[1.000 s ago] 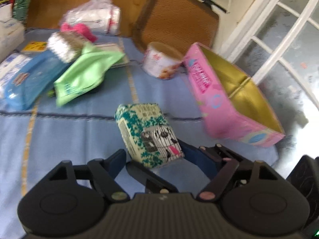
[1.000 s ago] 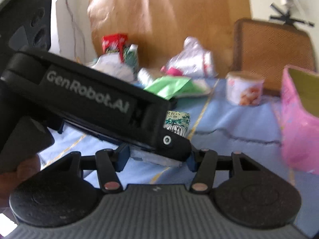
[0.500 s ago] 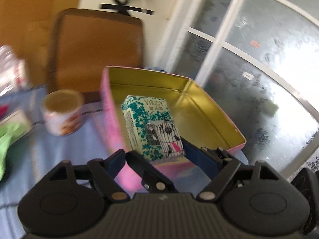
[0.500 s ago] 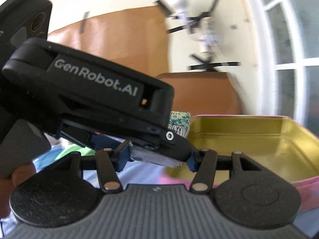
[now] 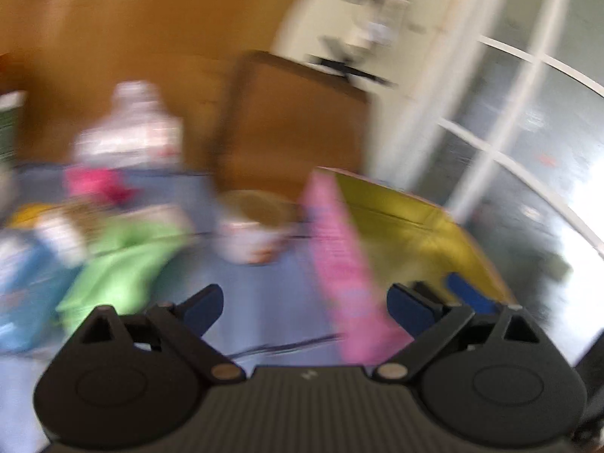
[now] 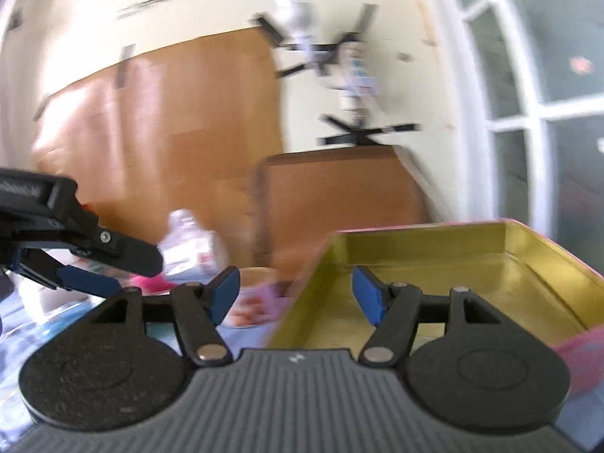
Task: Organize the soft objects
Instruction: 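Return the right gripper to the table and grasp the light green cloth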
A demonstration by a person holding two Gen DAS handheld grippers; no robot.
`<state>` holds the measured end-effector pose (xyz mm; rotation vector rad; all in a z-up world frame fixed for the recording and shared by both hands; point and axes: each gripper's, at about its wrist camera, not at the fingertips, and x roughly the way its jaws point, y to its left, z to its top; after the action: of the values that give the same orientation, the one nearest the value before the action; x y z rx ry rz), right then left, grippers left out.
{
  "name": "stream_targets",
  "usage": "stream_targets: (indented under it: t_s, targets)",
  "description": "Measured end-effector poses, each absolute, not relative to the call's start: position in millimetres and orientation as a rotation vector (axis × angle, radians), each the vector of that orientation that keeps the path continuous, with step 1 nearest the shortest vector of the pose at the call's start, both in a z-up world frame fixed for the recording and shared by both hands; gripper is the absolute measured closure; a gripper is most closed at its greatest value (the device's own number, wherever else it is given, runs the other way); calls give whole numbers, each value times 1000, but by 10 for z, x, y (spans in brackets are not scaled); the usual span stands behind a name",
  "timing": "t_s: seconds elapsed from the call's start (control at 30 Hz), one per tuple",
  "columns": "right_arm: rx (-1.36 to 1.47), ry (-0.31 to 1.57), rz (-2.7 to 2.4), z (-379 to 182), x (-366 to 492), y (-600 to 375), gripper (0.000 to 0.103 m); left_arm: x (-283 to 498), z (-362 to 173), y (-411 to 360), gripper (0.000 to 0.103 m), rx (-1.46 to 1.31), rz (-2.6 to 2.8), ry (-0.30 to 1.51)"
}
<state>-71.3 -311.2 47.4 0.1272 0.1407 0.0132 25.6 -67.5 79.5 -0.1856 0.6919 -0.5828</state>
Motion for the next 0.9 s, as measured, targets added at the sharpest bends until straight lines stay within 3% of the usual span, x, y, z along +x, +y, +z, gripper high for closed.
stream_targets:
  t_s: [0.33,0.73,0.77,0.8,0.87,0.9]
  targets:
    - [47,322,366,431,-52,-2148,36,200,258,544,6,-119,-70,764]
    - [-111,470,394,238,702,-1417,36,230,43,816,6,-141,15,794]
    - [-124,481,395,213,738,-1395,40,218,44,809,6,-134,18,793]
    - [-138,494,398,193,755,-1380,60,215,42,805,6,-128,22,792]
    - [-156,521,398,153,772,-1365,86,225,34,801,6,-121,26,791]
    - [-150,525,397,145,752,-1383,87,228,31,798,6,-121,27,790]
